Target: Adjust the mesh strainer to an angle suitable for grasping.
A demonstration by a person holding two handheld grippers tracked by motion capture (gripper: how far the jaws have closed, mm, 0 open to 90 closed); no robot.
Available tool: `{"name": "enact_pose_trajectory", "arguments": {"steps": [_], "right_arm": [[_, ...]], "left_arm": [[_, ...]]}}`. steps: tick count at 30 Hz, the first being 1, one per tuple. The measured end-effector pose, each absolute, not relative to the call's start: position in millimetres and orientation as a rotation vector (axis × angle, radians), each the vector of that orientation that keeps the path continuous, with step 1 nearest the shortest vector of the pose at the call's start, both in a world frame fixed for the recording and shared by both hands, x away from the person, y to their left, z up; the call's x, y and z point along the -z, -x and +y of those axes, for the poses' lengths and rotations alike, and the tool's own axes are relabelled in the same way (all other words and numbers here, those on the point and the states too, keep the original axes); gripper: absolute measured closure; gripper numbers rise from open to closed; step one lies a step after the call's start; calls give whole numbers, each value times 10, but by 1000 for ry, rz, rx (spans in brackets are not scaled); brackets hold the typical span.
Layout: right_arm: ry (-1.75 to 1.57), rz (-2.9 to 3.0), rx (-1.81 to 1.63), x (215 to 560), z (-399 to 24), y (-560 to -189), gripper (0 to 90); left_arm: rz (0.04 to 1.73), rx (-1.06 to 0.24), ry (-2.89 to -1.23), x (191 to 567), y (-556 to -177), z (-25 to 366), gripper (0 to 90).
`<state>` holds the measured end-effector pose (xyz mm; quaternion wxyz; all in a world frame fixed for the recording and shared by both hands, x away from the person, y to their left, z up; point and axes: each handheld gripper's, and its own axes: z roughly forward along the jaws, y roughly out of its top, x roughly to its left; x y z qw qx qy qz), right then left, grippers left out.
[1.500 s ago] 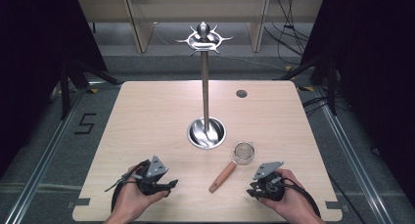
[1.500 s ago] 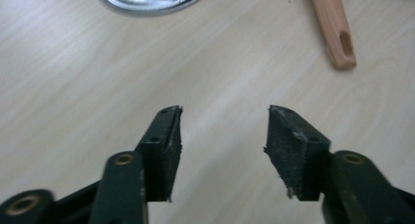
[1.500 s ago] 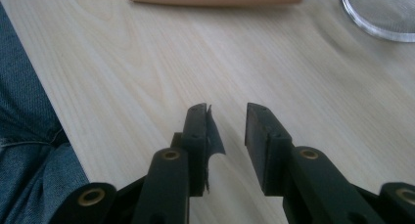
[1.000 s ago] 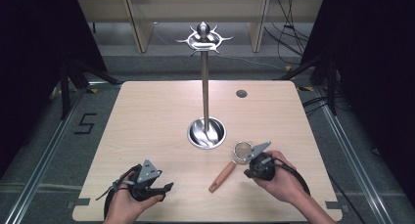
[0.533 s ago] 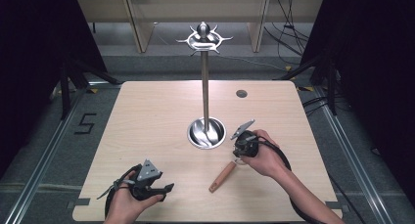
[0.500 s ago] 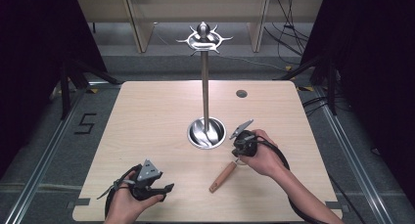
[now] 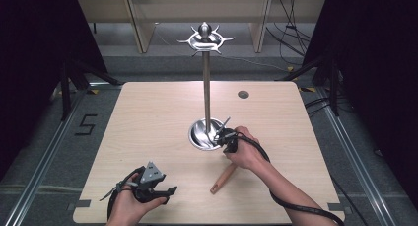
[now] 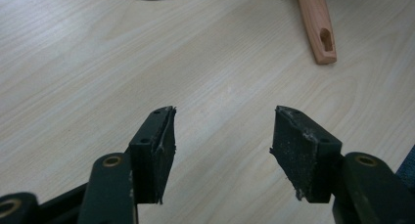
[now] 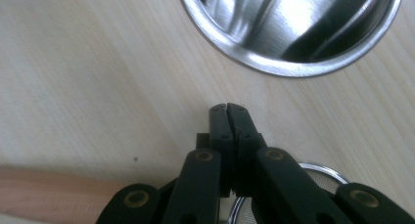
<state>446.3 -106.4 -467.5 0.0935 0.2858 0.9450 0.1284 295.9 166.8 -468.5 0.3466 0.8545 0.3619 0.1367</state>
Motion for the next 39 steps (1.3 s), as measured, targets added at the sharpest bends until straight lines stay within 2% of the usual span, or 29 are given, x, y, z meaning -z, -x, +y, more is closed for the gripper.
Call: {"name": "enact_pose_trajectory", "arguments": {"steps": [14,20,25,26,33,35,39], "right_arm": [[-983,2779,-217,4735,-1291,-4522,900],[-1133,2762,-100,4747,-1515,-4350,900],[-1149,2793,-109,4718,-1725,-4136,900],[-1162,2806,-119,4708,-1776,-4092,900],[-1183,2838,-175,4706,-1974,-4004,900],[-1150,2840,-242,4674,-1994,-3999,847],[-964,2859,-366,4586,-1991,-3961,671]], "left_arm": [[932,-345,-2224,4677,-2943,1653,405],[924,-338,-2224,4673,-2944,1650,401],[926,-331,-2224,4671,-2948,1650,404],[970,-318,-2191,4691,-2948,1635,404],[942,-312,-2215,4681,-3000,1627,394],[972,-303,-2182,4697,-3020,1606,387],[985,-294,-2181,4724,-3060,1625,371]]}}
